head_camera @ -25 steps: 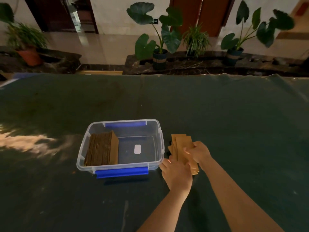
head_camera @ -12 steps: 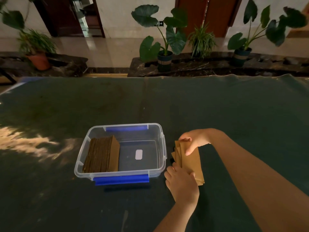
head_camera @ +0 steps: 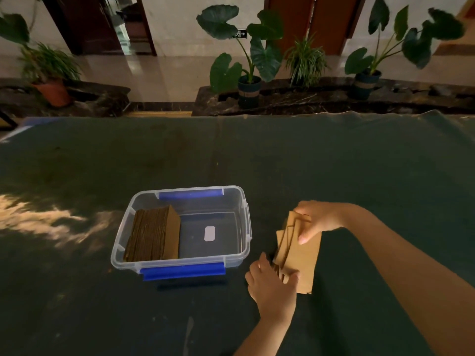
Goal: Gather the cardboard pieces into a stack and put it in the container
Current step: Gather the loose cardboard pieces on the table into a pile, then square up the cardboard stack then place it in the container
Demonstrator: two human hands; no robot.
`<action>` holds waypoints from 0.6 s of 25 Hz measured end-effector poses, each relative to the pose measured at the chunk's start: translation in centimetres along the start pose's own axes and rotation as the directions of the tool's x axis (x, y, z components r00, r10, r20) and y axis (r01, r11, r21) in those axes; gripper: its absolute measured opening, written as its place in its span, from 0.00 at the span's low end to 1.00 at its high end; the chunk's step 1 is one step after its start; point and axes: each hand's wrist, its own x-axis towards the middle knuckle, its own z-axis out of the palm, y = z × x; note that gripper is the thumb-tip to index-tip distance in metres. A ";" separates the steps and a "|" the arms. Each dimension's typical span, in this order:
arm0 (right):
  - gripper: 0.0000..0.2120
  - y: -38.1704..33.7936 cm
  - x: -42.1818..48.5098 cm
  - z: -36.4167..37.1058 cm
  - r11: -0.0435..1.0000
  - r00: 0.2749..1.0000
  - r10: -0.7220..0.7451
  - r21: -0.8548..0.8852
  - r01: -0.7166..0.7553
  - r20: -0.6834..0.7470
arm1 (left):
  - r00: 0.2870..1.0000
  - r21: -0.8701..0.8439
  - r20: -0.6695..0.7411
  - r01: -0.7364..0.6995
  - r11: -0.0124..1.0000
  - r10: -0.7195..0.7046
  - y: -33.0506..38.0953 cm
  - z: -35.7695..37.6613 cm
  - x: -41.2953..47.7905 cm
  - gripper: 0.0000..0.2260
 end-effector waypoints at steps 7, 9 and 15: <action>0.17 5.9 -6.2 8.9 0.831 0.974 0.088 0.555 0.043 -0.208 | 0.976 -0.288 0.160 -0.095 0.953 0.146 1.1 1.7 -2.4 0.25; 0.19 5.2 -7.4 10.6 0.790 0.950 0.145 0.610 0.056 -0.275 | 0.971 -0.248 0.099 -0.190 0.950 0.220 0.8 1.0 -3.2 0.24; 0.23 -4.7 -9.1 16.1 0.697 0.881 0.100 0.665 0.269 -0.461 | 0.927 0.067 -0.078 -0.362 0.930 0.366 -5.9 -8.0 -6.2 0.28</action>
